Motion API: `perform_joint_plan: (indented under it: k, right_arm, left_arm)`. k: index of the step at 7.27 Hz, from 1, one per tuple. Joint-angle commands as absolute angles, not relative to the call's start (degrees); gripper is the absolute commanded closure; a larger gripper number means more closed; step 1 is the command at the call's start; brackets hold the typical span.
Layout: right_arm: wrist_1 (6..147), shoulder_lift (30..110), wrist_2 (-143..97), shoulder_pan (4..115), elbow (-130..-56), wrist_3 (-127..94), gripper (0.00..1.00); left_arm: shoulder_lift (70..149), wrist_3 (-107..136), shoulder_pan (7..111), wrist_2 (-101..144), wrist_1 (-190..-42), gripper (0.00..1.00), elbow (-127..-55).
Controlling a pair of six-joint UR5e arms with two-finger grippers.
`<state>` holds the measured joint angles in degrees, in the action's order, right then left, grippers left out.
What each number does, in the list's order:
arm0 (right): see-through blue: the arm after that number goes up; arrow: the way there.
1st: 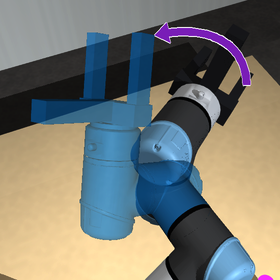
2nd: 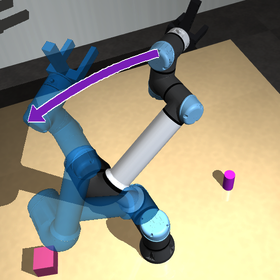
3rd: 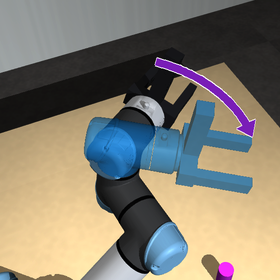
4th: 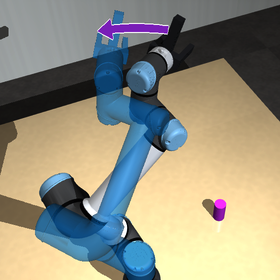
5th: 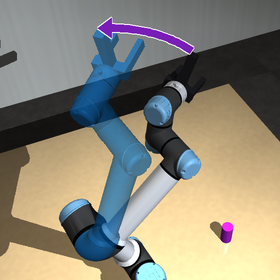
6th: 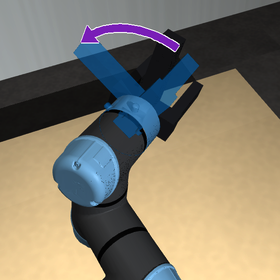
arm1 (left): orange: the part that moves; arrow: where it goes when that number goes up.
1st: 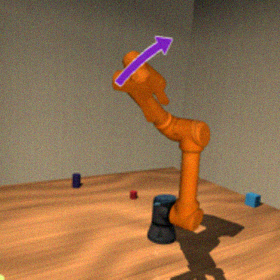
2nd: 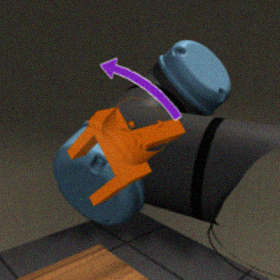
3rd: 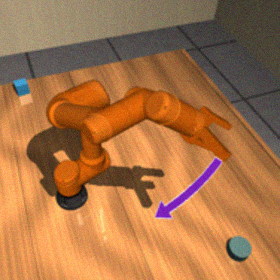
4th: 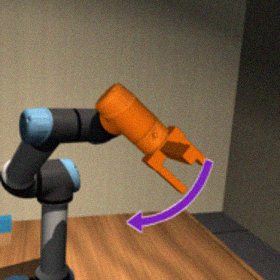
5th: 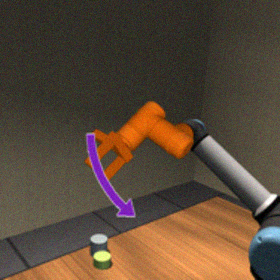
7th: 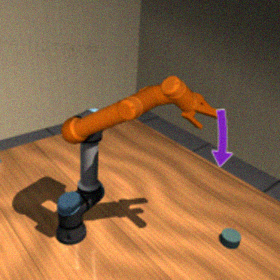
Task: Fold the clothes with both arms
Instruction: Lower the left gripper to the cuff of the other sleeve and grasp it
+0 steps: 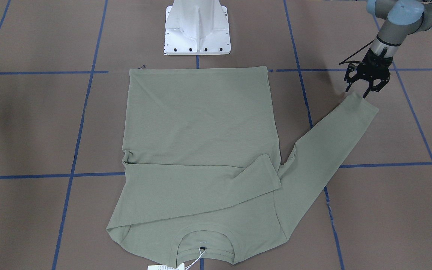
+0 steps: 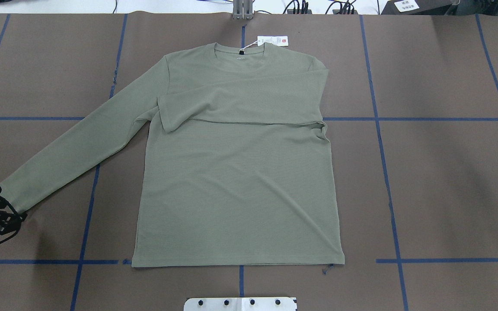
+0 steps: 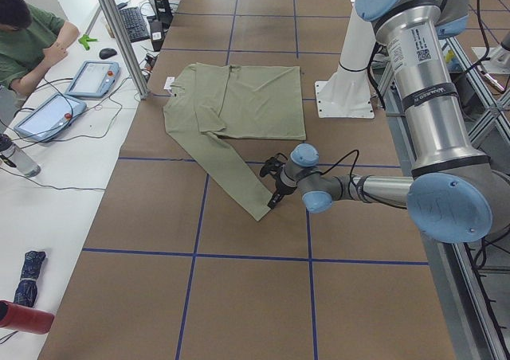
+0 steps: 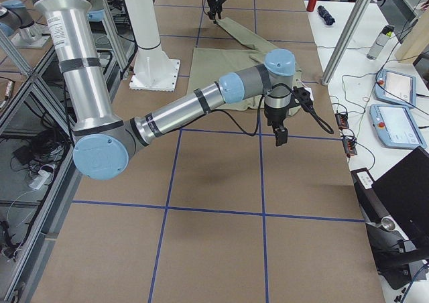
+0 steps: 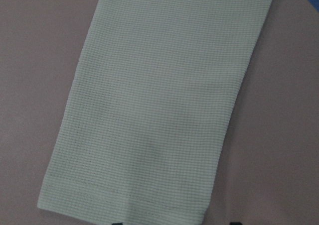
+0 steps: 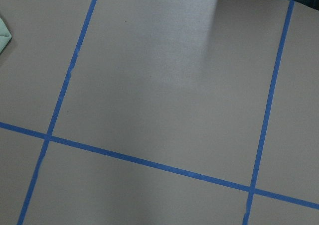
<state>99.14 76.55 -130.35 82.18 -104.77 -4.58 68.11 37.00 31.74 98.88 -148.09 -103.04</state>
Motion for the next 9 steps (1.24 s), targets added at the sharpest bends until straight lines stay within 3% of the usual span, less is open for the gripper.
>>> perform_joint_plan:
  k: [1, 2, 6, 9]
  right_arm:
    - [99.14, 76.55, -130.34, 82.18, -104.77, -4.66, 0.00]
    - [99.14, 76.64, -130.34, 82.18, -104.77, -4.66, 0.00]
    - [99.05, 78.56, -130.17, 82.18, -104.41, -3.61, 0.00]
    - [99.05, 81.03, -130.17, 83.14, -105.03, -3.43, 0.00]
  left_arm:
    - [68.12, 37.00, 31.73, 98.79, -148.10, 0.82, -103.01]
    - [68.12, 37.09, 31.73, 98.79, -148.10, 1.00, -103.01]
    - [69.68, 37.35, 35.92, 98.96, -148.36, 1.00, -107.64]
    - [84.15, 37.70, 49.27, 99.84, -145.04, 1.00, -107.32]
